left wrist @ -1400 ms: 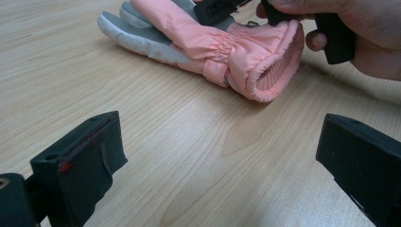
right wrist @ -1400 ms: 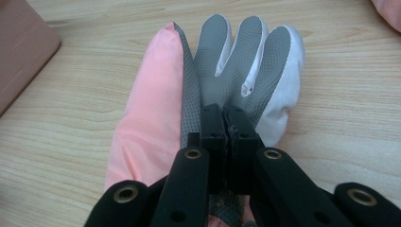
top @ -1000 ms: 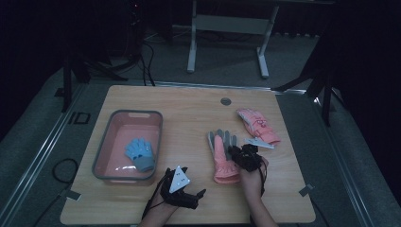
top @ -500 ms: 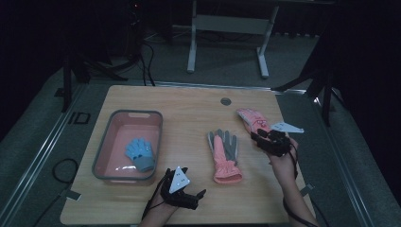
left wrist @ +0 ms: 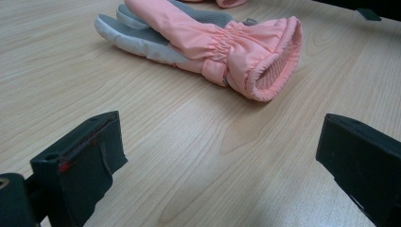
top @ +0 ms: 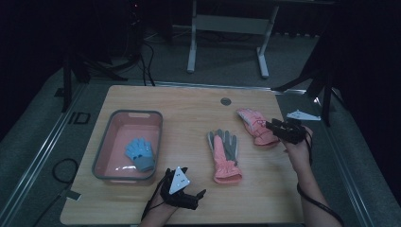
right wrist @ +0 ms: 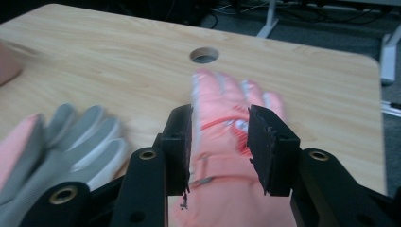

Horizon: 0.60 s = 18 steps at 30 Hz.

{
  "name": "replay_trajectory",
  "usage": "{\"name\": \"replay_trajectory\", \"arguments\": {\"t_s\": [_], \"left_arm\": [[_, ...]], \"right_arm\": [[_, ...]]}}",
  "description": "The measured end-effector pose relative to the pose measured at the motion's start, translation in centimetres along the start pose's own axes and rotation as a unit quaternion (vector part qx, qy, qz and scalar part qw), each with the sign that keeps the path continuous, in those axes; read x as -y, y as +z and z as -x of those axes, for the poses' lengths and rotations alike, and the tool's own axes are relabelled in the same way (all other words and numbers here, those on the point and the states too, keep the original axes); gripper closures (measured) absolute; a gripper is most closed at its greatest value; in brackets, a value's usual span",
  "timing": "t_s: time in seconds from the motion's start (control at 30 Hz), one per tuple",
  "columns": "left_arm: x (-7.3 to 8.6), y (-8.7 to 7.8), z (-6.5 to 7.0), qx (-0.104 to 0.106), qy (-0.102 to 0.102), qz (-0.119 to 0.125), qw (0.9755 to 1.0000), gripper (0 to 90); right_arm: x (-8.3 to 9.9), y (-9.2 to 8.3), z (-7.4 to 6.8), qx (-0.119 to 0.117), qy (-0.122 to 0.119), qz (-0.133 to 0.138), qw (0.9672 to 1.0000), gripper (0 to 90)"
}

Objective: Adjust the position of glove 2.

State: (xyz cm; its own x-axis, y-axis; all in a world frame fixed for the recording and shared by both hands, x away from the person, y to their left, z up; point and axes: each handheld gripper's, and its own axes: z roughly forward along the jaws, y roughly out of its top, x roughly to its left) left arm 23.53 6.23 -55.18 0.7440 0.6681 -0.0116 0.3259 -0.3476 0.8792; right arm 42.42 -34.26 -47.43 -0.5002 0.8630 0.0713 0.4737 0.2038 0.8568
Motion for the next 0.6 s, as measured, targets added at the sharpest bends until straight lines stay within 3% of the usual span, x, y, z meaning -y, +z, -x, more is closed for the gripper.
{"name": "replay_trajectory", "arguments": {"t_s": [0.23, 0.43, 0.6], "left_arm": [[0.0, 0.0, 0.2, 0.004, 0.012, -0.001, 0.9999, 1.9], [0.0, -0.1, 0.1, 0.004, 0.003, 0.006, 1.0000, 1.9], [0.1, -0.1, 0.1, 0.005, 0.005, 0.002, 1.0000, 1.9]], "right_arm": [[-1.0, 2.5, 1.8, 0.017, -0.015, -0.019, 0.9996, 56.3], [-1.4, 4.7, 2.7, 0.020, -0.018, -0.036, 0.9990, 53.3], [-1.2, 6.2, 3.5, 0.021, 0.001, -0.048, 0.9986, 52.4]]}}
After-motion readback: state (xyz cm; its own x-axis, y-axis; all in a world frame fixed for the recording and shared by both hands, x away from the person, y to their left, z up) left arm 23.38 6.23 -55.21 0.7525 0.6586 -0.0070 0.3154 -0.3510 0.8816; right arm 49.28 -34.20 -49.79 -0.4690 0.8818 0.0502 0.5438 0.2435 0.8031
